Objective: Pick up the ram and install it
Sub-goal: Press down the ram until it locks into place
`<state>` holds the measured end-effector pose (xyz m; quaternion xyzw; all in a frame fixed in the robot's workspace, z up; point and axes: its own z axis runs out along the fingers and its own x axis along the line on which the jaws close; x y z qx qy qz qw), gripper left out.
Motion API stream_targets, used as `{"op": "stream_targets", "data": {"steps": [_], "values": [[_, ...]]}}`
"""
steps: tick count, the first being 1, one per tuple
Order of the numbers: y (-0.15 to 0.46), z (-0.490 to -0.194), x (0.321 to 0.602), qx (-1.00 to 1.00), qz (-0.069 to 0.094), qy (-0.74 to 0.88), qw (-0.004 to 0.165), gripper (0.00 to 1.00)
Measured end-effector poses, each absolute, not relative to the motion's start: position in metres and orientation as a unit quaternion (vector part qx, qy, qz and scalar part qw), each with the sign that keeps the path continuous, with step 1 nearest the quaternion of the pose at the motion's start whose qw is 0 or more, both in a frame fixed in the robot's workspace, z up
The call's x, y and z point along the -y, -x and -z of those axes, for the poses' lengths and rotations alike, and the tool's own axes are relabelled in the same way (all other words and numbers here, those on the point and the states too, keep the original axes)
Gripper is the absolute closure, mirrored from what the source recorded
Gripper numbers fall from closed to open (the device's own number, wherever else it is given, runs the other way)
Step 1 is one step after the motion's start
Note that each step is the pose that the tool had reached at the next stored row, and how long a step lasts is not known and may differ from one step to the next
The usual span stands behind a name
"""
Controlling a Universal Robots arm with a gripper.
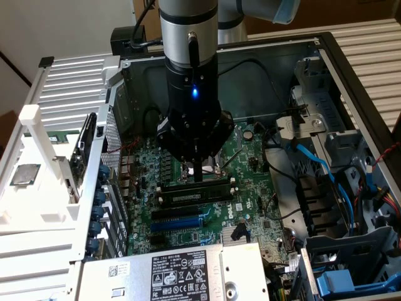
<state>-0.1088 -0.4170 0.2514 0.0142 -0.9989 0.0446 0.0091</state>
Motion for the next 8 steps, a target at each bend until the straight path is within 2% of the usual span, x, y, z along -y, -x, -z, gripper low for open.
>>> {"op": "stream_targets", "data": {"steps": [8], "values": [[0.1048,-0.2514,0.417,0.999,-0.04,-0.001,0.008,0.9]]}}
